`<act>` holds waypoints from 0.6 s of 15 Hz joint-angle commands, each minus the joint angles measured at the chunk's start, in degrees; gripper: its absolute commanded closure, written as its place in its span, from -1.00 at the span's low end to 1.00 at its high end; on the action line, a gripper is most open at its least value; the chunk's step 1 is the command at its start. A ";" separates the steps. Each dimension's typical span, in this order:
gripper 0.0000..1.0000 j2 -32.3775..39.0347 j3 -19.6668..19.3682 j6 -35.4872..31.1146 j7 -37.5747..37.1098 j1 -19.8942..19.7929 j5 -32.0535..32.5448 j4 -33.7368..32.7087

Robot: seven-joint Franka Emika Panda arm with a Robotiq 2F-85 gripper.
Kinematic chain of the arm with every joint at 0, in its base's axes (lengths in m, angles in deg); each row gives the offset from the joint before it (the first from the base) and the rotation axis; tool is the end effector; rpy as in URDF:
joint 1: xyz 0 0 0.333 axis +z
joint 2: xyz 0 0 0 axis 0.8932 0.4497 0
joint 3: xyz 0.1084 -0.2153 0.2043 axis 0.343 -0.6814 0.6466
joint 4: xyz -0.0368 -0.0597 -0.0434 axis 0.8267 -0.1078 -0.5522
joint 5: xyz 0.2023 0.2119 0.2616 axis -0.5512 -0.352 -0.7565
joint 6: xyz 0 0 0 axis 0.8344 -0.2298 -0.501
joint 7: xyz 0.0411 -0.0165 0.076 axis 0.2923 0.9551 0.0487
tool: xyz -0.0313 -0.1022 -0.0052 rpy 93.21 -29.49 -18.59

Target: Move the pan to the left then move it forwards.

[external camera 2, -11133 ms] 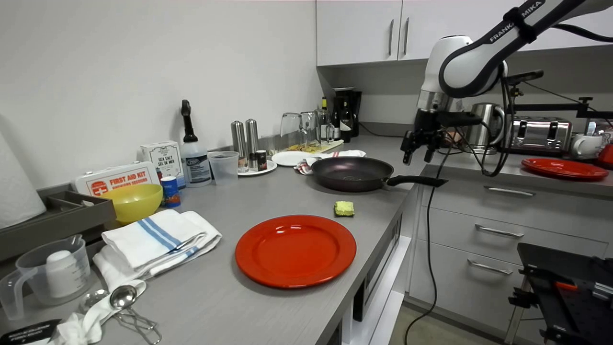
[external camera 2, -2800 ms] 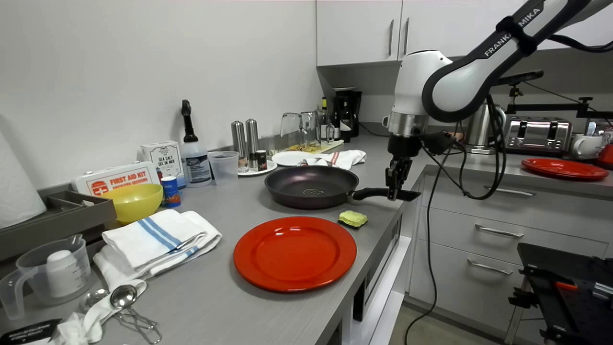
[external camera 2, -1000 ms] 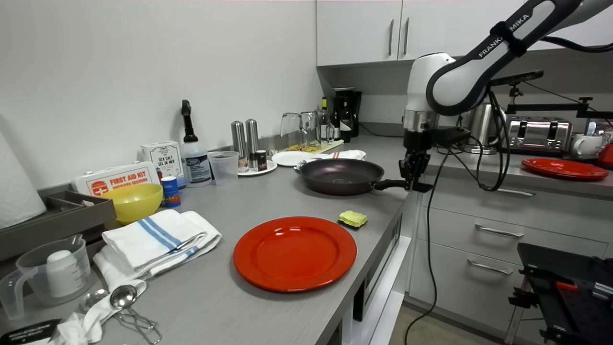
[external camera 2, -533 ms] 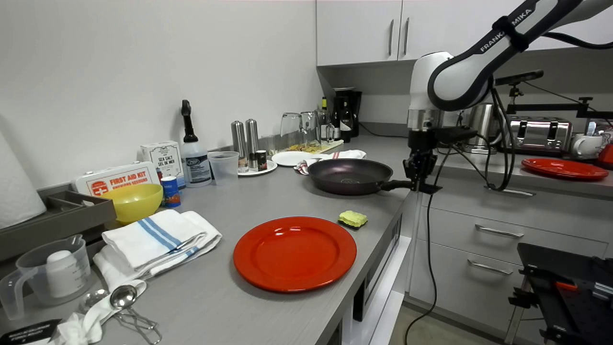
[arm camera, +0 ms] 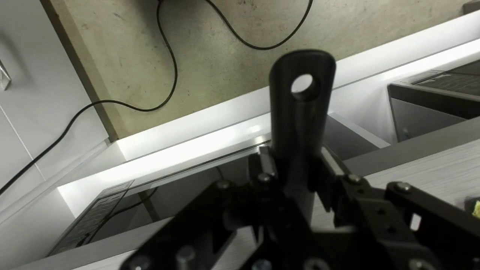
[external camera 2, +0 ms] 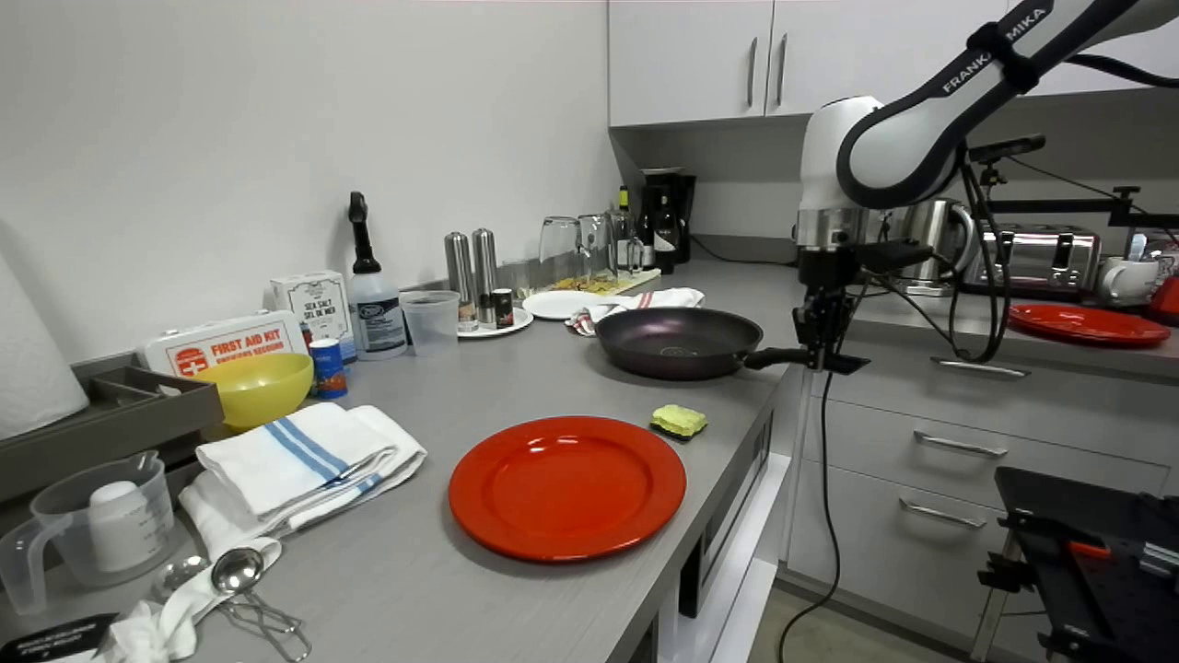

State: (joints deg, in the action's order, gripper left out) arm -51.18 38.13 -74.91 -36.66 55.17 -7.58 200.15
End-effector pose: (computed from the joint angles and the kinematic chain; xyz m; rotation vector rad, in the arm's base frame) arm 0.4697 -0.1379 0.3294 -3.0735 0.6149 0.0559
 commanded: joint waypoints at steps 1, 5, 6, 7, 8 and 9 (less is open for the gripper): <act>0.84 -3.29 -0.17 2.02 4.22 -0.23 0.72 1.86; 0.84 -4.31 -0.47 3.94 6.50 -0.63 1.56 2.96; 0.84 -4.61 -0.53 4.57 6.93 -0.71 1.67 3.34; 0.85 -4.85 -0.58 5.15 7.17 -0.81 1.84 3.69; 0.85 -5.08 -0.62 5.53 7.47 -0.89 1.95 4.00; 0.85 -5.37 -0.66 6.05 7.85 -0.92 2.04 4.31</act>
State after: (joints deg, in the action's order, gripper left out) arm -53.45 37.68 -71.86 -30.73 54.43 -6.38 202.64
